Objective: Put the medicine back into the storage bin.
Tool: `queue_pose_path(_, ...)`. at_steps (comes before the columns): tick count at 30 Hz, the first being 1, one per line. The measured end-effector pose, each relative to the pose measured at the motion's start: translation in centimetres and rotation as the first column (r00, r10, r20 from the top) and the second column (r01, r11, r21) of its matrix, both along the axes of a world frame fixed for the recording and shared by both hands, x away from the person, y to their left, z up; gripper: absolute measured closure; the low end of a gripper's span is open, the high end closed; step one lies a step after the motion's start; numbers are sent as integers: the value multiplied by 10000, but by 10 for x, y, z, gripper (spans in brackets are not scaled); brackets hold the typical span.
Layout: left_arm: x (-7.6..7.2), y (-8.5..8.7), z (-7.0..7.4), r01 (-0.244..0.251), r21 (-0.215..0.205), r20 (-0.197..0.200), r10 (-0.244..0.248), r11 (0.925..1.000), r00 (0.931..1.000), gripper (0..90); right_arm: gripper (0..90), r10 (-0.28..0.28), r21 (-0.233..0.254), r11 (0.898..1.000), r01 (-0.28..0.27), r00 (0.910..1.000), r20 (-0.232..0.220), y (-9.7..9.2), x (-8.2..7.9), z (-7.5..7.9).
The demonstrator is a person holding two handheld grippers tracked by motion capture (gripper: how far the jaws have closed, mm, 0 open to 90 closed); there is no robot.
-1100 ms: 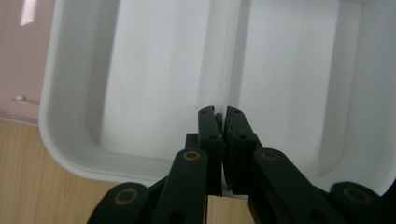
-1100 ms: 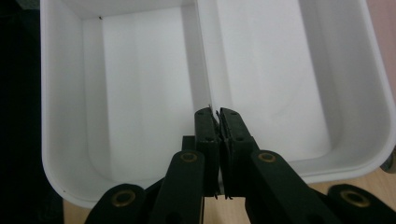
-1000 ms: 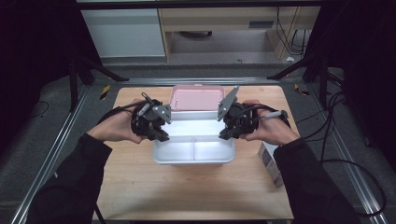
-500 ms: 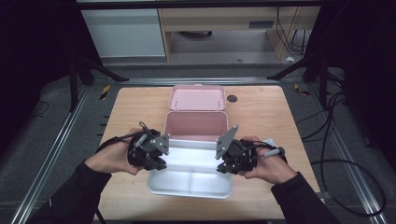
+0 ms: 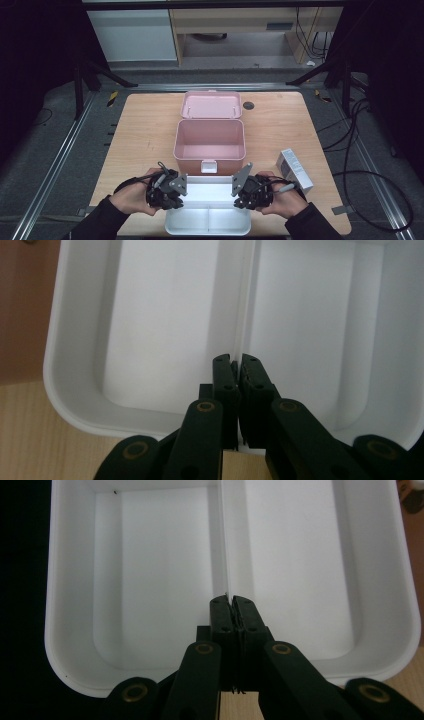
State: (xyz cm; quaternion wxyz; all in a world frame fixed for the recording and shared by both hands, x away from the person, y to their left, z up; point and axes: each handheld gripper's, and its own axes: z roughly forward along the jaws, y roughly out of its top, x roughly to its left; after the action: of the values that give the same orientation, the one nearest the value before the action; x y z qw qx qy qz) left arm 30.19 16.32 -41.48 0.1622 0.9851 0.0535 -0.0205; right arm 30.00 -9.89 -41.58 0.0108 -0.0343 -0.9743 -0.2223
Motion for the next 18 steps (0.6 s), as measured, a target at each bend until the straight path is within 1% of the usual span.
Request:
queue_pose_path(3,6,-2,-17,-41,144,-113,43,9999,9999,864,890,-31,-212,9998,31,10000,-18,2,2,-15)
queue_pose_path(4,7,-2,-21,-51,149,-73,52,9999,10000,864,891,-21,-232,9997,21,10000,11,2,4,-20)
queue_pose_path(5,9,-2,-26,-82,214,-160,86,9997,9998,862,890,-61,-231,9997,60,10000,-37,2,5,-23)
queue_pose_path(8,16,-3,-38,-124,344,-202,131,9993,9997,860,888,-187,-174,9997,186,9998,-80,3,10,-37)
queue_pose_path(9,18,-4,-42,-138,390,-240,147,9991,9996,860,887,-221,-258,9994,218,9997,-114,4,12,-41)
queue_pose_path(11,20,-7,-47,-137,496,-195,147,9987,9997,861,884,-292,-346,9990,288,9995,-114,5,15,-47)
queue_pose_path(15,22,-9,-54,-144,657,-174,156,9977,9997,862,879,-311,-493,9983,309,9995,-31,6,19,-53)
queue_pose_path(18,22,-11,-59,-115,794,-158,128,9968,9998,863,876,-385,-622,9973,380,9992,-68,6,20,-58)
